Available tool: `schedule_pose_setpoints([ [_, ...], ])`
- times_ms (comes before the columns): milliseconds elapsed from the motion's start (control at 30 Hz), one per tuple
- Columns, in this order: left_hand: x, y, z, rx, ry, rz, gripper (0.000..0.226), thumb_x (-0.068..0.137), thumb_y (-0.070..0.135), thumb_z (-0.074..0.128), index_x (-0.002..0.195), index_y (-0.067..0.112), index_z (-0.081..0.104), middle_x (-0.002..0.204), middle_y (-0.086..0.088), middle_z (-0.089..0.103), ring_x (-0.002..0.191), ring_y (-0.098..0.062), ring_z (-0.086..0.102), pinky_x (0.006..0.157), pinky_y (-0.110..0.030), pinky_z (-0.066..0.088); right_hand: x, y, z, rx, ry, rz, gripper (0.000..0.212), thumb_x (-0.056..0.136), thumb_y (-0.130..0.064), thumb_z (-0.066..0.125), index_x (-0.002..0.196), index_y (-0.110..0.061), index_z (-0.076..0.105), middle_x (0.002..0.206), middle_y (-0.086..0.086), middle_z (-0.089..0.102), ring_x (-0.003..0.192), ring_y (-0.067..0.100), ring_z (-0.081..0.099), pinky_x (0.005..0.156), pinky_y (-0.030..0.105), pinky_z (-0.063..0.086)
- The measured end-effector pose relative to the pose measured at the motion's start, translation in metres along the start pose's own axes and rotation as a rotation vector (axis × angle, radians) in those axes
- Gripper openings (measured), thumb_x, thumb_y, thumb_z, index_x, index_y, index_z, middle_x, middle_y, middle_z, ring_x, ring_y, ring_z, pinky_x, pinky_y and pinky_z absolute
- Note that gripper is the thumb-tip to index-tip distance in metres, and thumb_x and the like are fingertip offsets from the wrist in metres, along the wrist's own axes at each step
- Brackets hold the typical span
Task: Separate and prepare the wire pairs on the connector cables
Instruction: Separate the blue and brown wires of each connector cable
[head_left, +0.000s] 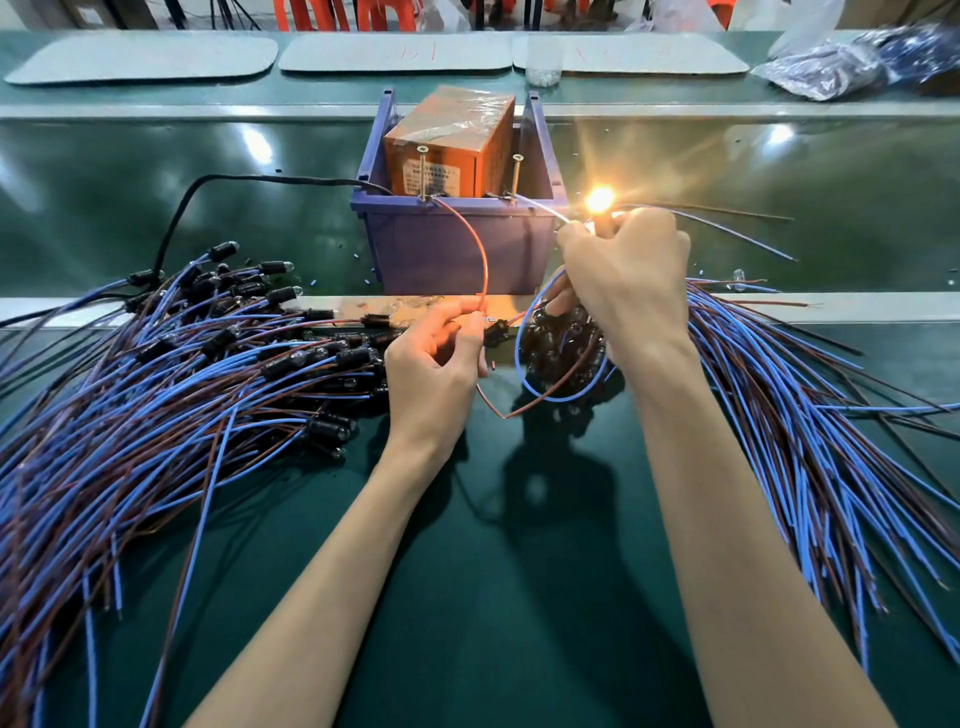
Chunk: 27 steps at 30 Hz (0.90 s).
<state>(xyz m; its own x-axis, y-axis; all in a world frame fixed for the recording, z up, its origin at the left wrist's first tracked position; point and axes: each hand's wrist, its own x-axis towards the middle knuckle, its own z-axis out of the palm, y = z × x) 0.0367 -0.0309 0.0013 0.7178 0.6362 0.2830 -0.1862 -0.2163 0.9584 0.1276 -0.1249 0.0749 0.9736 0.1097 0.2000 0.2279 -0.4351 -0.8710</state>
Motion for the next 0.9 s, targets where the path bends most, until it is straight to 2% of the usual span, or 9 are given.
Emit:
schedule_pose_setpoints([
  [167, 0.001, 0.000, 0.000, 0.018, 0.004, 0.002, 0.015, 0.094, 0.004, 0.054, 0.097, 0.008, 0.067, 0.050, 0.008, 0.050, 0.049, -0.003, 0.045, 0.062, -0.016, 0.041, 0.000, 0.000, -0.001, -0.009, -0.018, -0.011, 0.024, 0.079, -0.019, 0.053, 0.062, -0.003, 0.059, 0.035, -0.004, 0.056, 0.035, 0.008, 0.059, 0.042, 0.010, 0.042],
  [267, 0.001, 0.000, -0.001, 0.008, -0.002, -0.006, 0.014, 0.094, 0.005, 0.054, 0.098, 0.005, 0.068, 0.053, 0.002, 0.051, 0.049, -0.004, 0.045, 0.062, -0.017, 0.041, 0.001, 0.001, -0.001, -0.030, -0.016, -0.019, 0.025, 0.079, -0.020, 0.052, 0.063, -0.003, 0.061, 0.035, -0.006, 0.056, 0.038, 0.006, 0.059, 0.052, 0.013, 0.049],
  [400, 0.000, 0.000, -0.001, -0.018, -0.014, -0.013, 0.015, 0.093, 0.005, 0.054, 0.098, 0.005, 0.068, 0.053, 0.002, 0.051, 0.049, -0.003, 0.045, 0.059, -0.014, 0.041, 0.000, -0.001, -0.004, -0.036, -0.056, -0.011, 0.023, 0.080, -0.019, 0.052, 0.058, -0.009, 0.053, 0.036, -0.004, 0.057, 0.039, 0.007, 0.060, 0.052, 0.015, 0.049],
  [467, -0.001, 0.000, -0.002, -0.037, -0.031, -0.008, 0.015, 0.092, 0.004, 0.055, 0.092, 0.012, 0.068, 0.051, 0.009, 0.052, 0.049, -0.003, 0.046, 0.057, -0.014, 0.041, -0.001, -0.003, -0.009, -0.068, -0.149, -0.018, 0.022, 0.079, -0.018, 0.052, 0.060, -0.009, 0.056, 0.040, -0.002, 0.060, 0.037, 0.006, 0.059, 0.044, 0.013, 0.043],
  [533, -0.003, 0.001, -0.003, -0.068, -0.077, 0.004, 0.015, 0.089, 0.006, 0.056, 0.087, 0.017, 0.066, 0.052, 0.011, 0.054, 0.049, -0.003, 0.048, 0.053, -0.015, 0.041, -0.002, -0.005, -0.015, -0.094, -0.322, -0.033, 0.019, 0.081, -0.017, 0.052, 0.069, -0.007, 0.063, 0.047, -0.003, 0.065, 0.034, 0.006, 0.056, 0.038, 0.011, 0.036],
  [700, -0.004, 0.003, -0.005, -0.212, -0.149, 0.001, 0.017, 0.087, 0.016, 0.048, 0.084, 0.012, 0.064, 0.057, 0.003, 0.063, 0.043, -0.009, 0.047, 0.048, -0.019, 0.040, -0.008, -0.006, -0.021, -0.244, -0.743, -0.175, 0.022, 0.087, -0.018, 0.051, 0.084, -0.005, 0.069, 0.061, -0.002, 0.071, 0.037, 0.005, 0.048, 0.049, 0.022, 0.040],
  [800, -0.002, 0.001, -0.007, -0.271, -0.132, -0.035, 0.032, 0.088, 0.033, 0.046, 0.085, 0.007, 0.064, 0.067, -0.001, 0.071, 0.045, -0.013, 0.051, 0.049, -0.022, 0.043, -0.011, -0.008, -0.022, -0.231, -0.842, -0.176, 0.026, 0.096, -0.026, 0.050, 0.092, -0.007, 0.067, 0.068, -0.004, 0.073, 0.043, 0.006, 0.056, 0.051, 0.016, 0.040],
  [867, -0.001, 0.001, -0.007, -0.281, -0.112, -0.041, 0.031, 0.090, 0.033, 0.047, 0.088, 0.006, 0.063, 0.068, -0.002, 0.071, 0.045, -0.014, 0.051, 0.049, -0.021, 0.044, -0.011, -0.010, -0.024, -0.204, -0.839, -0.160, 0.031, 0.098, -0.032, 0.049, 0.093, -0.009, 0.068, 0.071, -0.004, 0.074, 0.053, 0.008, 0.065, 0.054, 0.011, 0.042],
  [900, -0.001, 0.001, -0.006, -0.289, -0.088, -0.044, 0.029, 0.092, 0.030, 0.046, 0.088, 0.007, 0.063, 0.067, -0.002, 0.069, 0.043, -0.013, 0.049, 0.048, -0.020, 0.043, -0.010, -0.011, -0.025, -0.220, -0.806, -0.169, 0.034, 0.098, -0.036, 0.048, 0.092, -0.010, 0.069, 0.074, -0.003, 0.075, 0.062, 0.010, 0.068, 0.061, 0.014, 0.046],
])
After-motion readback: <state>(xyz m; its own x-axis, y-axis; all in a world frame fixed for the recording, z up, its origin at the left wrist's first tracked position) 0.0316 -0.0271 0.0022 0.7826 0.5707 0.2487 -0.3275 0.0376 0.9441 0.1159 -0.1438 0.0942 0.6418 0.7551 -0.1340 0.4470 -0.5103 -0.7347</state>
